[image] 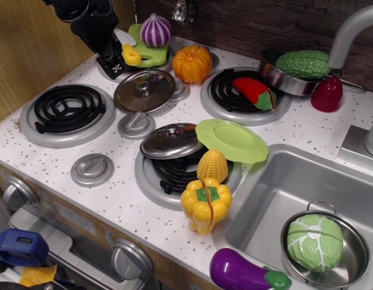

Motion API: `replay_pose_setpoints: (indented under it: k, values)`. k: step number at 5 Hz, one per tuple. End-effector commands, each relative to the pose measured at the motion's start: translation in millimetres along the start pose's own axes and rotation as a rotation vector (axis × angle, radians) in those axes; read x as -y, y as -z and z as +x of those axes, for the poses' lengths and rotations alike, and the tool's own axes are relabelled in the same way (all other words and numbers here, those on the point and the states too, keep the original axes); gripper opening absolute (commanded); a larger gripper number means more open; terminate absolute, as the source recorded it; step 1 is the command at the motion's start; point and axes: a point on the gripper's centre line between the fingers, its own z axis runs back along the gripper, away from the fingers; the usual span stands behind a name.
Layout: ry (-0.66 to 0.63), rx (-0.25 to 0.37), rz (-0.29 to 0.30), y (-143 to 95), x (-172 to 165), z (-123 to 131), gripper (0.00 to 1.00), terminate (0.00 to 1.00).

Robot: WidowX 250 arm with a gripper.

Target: Put lid on stove

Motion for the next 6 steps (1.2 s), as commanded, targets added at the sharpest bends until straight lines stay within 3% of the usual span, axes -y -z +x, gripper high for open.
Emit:
replay_pose_setpoints:
  k: [1,3,6]
  values:
    - [0.000,0.000,0.000,0,0,0,1.00,0.00]
    - [0.085,0.010,-0.056,16,-5,17,1.00,0.00]
    - [0.077,0.046,-0.154,39,-2,28,1.00,0.00]
